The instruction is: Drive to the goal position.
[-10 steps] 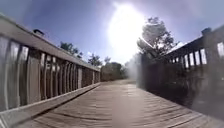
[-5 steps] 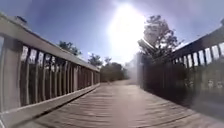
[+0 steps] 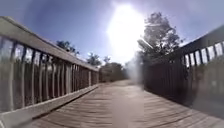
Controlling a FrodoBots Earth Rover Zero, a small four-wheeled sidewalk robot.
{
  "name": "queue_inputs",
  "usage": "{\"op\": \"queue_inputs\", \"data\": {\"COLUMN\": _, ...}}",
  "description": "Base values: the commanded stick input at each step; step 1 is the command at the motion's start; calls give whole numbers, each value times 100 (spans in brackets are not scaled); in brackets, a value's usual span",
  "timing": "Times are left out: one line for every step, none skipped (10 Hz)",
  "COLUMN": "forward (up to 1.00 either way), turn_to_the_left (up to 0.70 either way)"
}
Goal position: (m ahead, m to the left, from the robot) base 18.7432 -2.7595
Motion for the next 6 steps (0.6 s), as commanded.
{"op": "queue_inputs", "data": {"forward": 70, "turn_to_the_left": 0}}
{"op": "queue_inputs", "data": {"forward": 70, "turn_to_the_left": 0}}
{"op": "queue_inputs", "data": {"forward": 70, "turn_to_the_left": 0}}
{"op": "queue_inputs", "data": {"forward": 70, "turn_to_the_left": 0}}
{"op": "queue_inputs", "data": {"forward": 70, "turn_to_the_left": 0}}
{"op": "queue_inputs", "data": {"forward": 70, "turn_to_the_left": -3}}
